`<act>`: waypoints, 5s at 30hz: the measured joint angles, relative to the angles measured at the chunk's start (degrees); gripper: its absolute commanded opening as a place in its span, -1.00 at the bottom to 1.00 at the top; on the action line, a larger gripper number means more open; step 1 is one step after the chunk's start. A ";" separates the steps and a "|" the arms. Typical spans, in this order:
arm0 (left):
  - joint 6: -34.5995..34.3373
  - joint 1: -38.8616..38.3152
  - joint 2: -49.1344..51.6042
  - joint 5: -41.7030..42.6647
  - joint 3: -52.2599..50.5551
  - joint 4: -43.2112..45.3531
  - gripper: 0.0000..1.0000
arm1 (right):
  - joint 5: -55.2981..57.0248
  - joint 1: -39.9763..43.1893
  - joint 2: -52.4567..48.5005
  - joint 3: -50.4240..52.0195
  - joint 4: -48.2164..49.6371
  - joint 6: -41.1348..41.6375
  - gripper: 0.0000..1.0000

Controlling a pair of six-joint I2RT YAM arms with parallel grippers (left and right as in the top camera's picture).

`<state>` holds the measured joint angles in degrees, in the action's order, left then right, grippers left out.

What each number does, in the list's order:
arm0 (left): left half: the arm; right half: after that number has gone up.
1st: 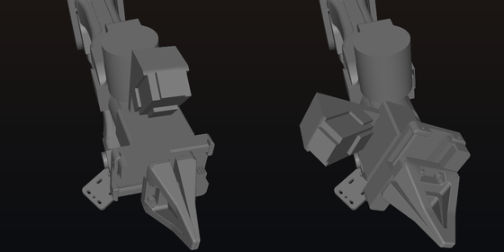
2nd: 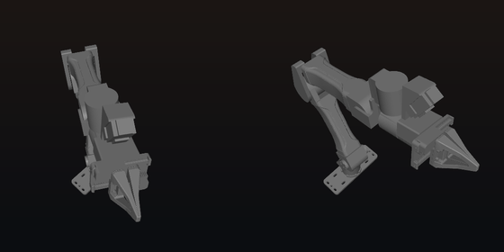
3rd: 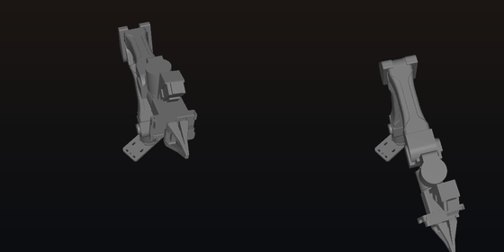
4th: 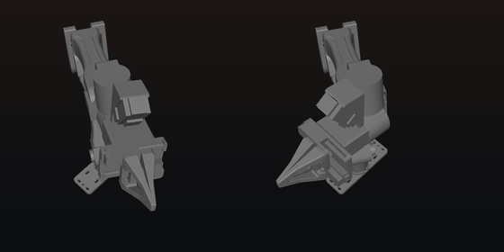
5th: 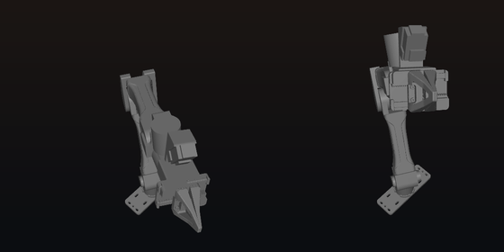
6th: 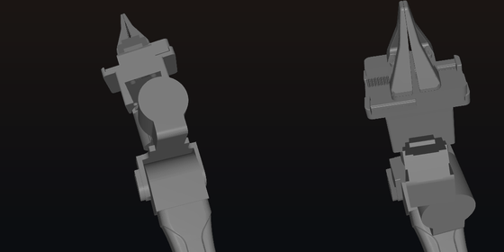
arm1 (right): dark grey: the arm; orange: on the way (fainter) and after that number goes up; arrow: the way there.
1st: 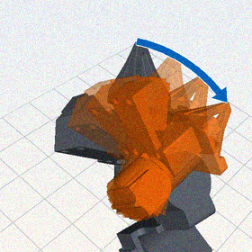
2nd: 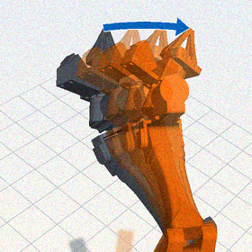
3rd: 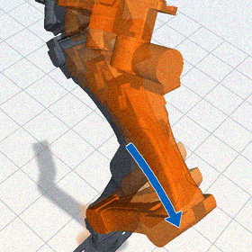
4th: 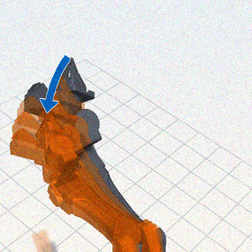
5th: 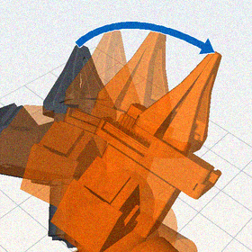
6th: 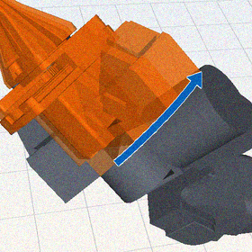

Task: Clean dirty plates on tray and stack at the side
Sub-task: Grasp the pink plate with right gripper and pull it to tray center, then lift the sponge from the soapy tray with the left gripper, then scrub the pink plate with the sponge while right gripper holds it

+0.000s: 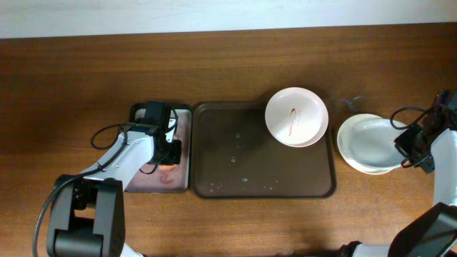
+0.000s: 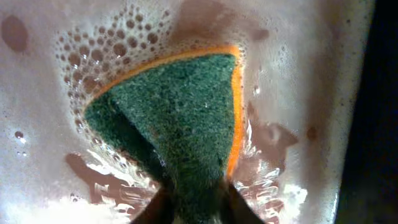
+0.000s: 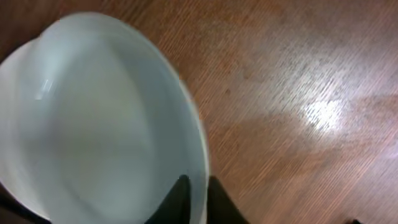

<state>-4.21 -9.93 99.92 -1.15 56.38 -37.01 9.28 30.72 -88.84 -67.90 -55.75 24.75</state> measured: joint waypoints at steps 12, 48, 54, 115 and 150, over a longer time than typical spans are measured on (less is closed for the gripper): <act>-0.13 0.00 0.00 0.55 0.00 -0.50 0.26 | -24.65 -11.52 -0.94 0.02 4.98 -17.05 -0.28; -0.13 0.00 0.00 0.55 0.00 -1.05 0.31 | -32.06 -32.50 -20.00 0.35 18.56 -7.87 -0.31; -0.13 0.00 0.00 0.55 0.00 -1.14 0.31 | -26.43 -34.58 -20.09 0.31 19.17 -13.22 -0.42; -2.89 0.00 -18.32 3.17 3.45 3.52 -1.00 | -24.94 -36.68 -20.11 0.28 8.26 -2.62 -0.92; -8.96 0.00 -25.92 5.29 3.91 3.39 -1.00 | -24.94 -41.38 -20.11 0.28 7.89 -2.84 -0.92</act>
<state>-13.17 -9.93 74.00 4.14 60.29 -33.63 -15.66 -10.66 -108.95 -67.61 -47.86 21.91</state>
